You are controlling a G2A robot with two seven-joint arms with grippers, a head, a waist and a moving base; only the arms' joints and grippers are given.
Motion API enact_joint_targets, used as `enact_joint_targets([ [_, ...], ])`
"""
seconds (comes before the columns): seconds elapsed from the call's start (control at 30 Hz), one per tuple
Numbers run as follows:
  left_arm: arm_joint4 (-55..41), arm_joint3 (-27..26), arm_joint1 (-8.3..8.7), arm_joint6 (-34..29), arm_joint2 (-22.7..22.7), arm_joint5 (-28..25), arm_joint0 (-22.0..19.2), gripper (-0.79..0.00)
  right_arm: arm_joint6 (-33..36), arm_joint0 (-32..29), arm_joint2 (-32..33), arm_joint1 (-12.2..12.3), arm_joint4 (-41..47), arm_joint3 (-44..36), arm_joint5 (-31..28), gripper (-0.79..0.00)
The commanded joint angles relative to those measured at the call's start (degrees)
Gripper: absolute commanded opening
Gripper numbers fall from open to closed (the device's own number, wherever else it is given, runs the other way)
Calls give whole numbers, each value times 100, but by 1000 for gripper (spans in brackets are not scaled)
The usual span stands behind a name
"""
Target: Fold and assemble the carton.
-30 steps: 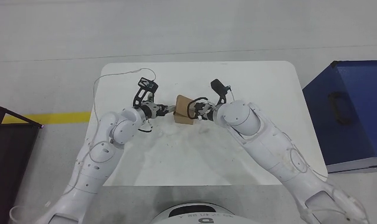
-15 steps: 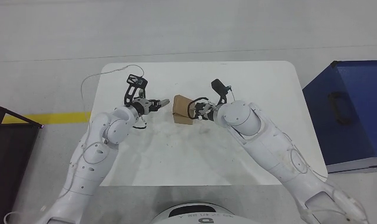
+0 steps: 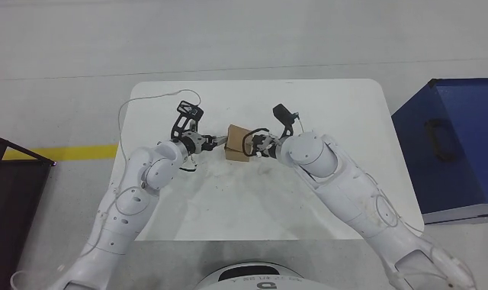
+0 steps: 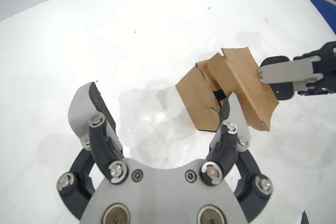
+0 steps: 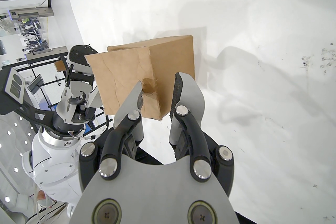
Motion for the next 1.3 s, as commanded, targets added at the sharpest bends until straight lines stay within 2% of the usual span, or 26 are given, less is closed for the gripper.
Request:
enact_joint_targets([
  [0.0,27,0,1,6,1,22,11,0,12,-9,-2,2,-26,-15,10,-517],
  [0.5,211,-23,3,-86,90,56,66,0,68,-25,-54,1,-227,-102,141,-579],
  [1.03,242,42,23,-117,-42,132,81,0,127,-30,-29,-5,-291,-65,142,-582],
  [1.27,-17,-82,20,137,-193,196,85,0,143,1,-30,-19,-287,-15,154,-585],
])
